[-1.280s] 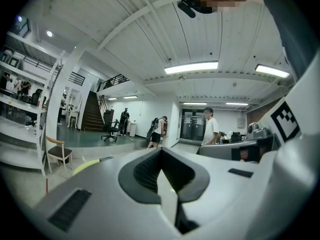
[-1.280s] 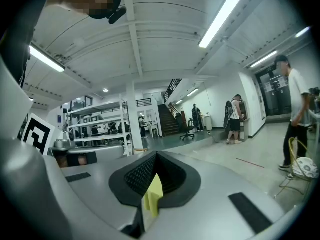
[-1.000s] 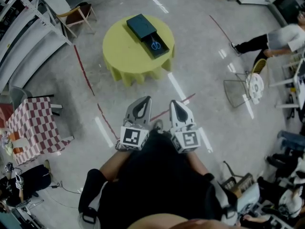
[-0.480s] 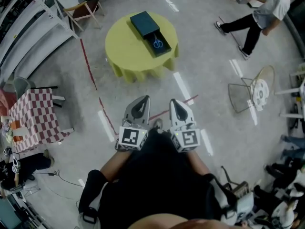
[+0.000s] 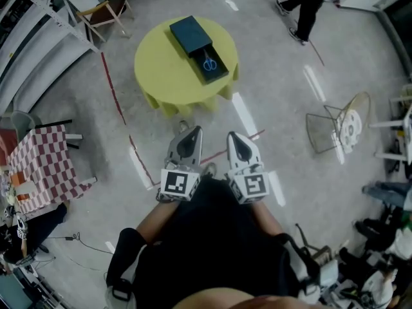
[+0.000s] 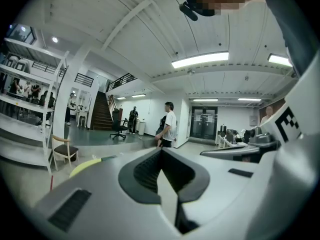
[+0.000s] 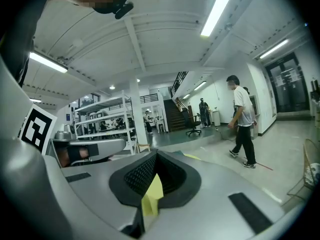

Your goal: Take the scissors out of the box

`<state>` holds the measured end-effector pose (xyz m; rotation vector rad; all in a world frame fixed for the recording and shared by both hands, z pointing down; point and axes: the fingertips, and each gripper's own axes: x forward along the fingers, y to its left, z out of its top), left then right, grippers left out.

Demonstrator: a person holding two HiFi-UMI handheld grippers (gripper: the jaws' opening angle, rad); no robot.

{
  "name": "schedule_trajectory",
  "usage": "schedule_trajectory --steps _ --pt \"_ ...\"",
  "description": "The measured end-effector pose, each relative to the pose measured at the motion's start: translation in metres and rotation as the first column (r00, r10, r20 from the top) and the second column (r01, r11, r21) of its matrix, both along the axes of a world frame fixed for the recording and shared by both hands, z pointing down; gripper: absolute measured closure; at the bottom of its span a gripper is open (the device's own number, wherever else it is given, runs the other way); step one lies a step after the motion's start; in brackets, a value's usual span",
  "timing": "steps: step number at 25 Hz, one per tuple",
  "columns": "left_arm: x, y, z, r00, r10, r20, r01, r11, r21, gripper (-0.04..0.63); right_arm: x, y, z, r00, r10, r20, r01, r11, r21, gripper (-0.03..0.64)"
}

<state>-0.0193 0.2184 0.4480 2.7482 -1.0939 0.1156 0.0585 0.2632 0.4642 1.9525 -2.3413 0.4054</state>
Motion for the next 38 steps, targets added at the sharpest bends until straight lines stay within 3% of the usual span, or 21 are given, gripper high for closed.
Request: schedule_trajectory --steps 24,32,38 --pt "0.019 -0.240 0.006 0.989 0.149 -0.018 -0.150 0.986 -0.075 0.601 0.012 -0.236 0.034 0.992 0.121 -0.044 -0.127 0.978 -0.165 0.620" --pt "0.016 -0.290 0.012 0.982 0.183 -0.034 -0.185 0.979 -0.082 0.602 0.014 -0.283 0.060 0.986 0.147 -0.078 -0.161 0.962 -0.220 0.619" --pt "0.018 -0.309 0.016 0.987 0.156 -0.047 -0.160 0.982 -0.097 0.603 0.019 -0.306 0.081 0.989 0.119 -0.089 -0.139 0.952 -0.273 0.618"
